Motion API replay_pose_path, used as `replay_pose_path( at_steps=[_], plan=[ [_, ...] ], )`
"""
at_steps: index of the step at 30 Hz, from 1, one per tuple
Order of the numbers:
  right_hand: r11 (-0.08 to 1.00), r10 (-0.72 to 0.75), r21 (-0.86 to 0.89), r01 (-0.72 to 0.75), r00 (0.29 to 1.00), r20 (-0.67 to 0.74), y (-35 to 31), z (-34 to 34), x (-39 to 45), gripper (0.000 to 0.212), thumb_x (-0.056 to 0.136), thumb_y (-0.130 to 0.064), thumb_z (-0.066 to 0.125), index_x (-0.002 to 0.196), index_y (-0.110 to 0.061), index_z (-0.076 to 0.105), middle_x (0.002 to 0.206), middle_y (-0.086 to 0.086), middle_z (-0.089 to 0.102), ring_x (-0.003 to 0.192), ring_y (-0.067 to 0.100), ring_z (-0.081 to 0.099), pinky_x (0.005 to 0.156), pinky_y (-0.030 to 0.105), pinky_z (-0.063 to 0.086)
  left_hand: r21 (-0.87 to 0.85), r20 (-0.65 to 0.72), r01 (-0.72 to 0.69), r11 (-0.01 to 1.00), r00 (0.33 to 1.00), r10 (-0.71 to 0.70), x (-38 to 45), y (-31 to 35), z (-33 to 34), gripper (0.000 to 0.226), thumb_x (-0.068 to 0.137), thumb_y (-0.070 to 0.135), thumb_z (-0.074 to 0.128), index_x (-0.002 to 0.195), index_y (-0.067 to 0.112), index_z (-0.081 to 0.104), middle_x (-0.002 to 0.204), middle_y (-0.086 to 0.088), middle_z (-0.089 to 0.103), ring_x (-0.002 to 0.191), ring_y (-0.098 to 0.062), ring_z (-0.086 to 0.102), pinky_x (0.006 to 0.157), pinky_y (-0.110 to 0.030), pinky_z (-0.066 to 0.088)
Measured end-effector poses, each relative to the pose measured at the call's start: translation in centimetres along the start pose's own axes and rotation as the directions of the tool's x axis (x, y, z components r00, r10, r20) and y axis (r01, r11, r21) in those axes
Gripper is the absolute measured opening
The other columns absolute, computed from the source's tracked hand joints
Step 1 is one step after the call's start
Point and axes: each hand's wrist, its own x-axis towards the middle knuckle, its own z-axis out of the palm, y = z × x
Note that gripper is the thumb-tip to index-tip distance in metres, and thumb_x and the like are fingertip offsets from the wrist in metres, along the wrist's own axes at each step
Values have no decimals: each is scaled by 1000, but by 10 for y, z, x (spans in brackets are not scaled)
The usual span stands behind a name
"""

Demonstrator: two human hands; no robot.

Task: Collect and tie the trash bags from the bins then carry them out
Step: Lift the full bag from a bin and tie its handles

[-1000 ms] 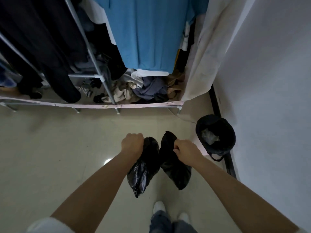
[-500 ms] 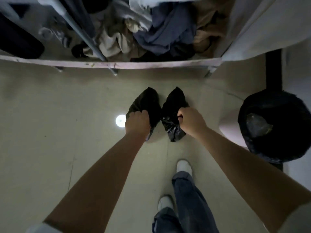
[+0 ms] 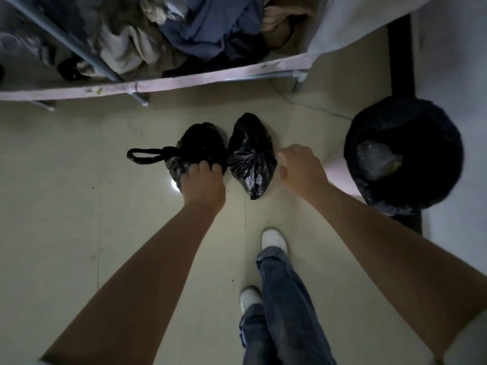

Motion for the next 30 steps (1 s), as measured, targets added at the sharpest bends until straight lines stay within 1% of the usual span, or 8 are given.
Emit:
replay_pose_path(
  at_steps=[3, 9, 15, 19, 24, 26, 29, 30],
  plan=[
    [999, 45, 1, -45, 998, -48, 41, -12, -53, 40, 91, -12, 42, 130, -6, 43, 133, 17, 45, 123, 32, 39, 99, 37, 34, 22, -1, -111, 994, 994, 111, -31, 43, -13, 31, 90, 16, 43, 120, 8, 47, 125, -14, 51, 116, -32, 45, 92, -41, 40],
    [969, 246, 16, -245, 965, -88, 134, -32, -151, 40, 91, -14, 45, 130, -5, 45, 134, 15, 48, 126, 32, 40, 102, 41, 38, -11, 25, -333, 943, 942, 333, -89, 139, -20, 33, 93, 16, 37, 123, 16, 49, 130, -6, 48, 122, -29, 40, 101, -45, 34],
    [927, 364, -73, -367, 930, -57, 214, -30, -184, 36, 91, -20, 44, 126, -11, 47, 129, 11, 53, 122, 29, 45, 95, 36, 41, -81, 52, -394, 915, 915, 399, -115, 214, -11, 38, 95, 18, 34, 132, 20, 41, 147, -1, 33, 133, -27, 28, 105, -42, 29],
    [943, 303, -134, -304, 953, -27, 255, -8, -175, 40, 92, -26, 43, 130, -13, 43, 132, 9, 50, 125, 28, 41, 98, 36, 40, -73, 45, -346, 935, 936, 350, -114, 252, 1, 40, 97, 26, 32, 136, 24, 38, 151, 2, 30, 136, -26, 27, 107, -41, 30],
    [976, 135, -152, -156, 981, -143, 303, 27, -137, 47, 91, -32, 48, 134, -16, 42, 139, 6, 45, 128, 26, 38, 105, 39, 32, -82, -71, -361, 929, 932, 356, -78, 294, 43, 43, 94, 30, 37, 137, 26, 37, 149, 2, 34, 136, -24, 29, 106, -37, 32],
    [990, 106, -67, -123, 970, -216, 319, 44, -122, 49, 88, -33, 53, 133, -15, 46, 139, 7, 46, 129, 25, 39, 106, 40, 32, -84, -121, -383, 920, 920, 372, -60, 306, 68, 46, 94, 31, 38, 140, 25, 34, 150, 2, 32, 137, -23, 26, 107, -36, 30],
    [998, 13, 65, 12, 927, -376, 337, 70, -104, 45, 77, -28, 67, 115, -5, 62, 119, 16, 64, 114, 33, 56, 97, 49, 44, -105, -218, -439, 892, 885, 410, -29, 318, 102, 49, 93, 31, 43, 140, 21, 35, 151, 1, 32, 139, -19, 24, 109, -33, 29],
    [993, -40, 81, 82, 904, -425, 341, 79, -99, 42, 72, -26, 70, 107, -1, 67, 108, 19, 68, 104, 36, 62, 90, 52, 49, -96, -272, -517, 851, 836, 477, -20, 320, 108, 49, 89, 29, 52, 136, 17, 43, 146, -1, 41, 137, -18, 33, 107, -32, 33]
  ],
)
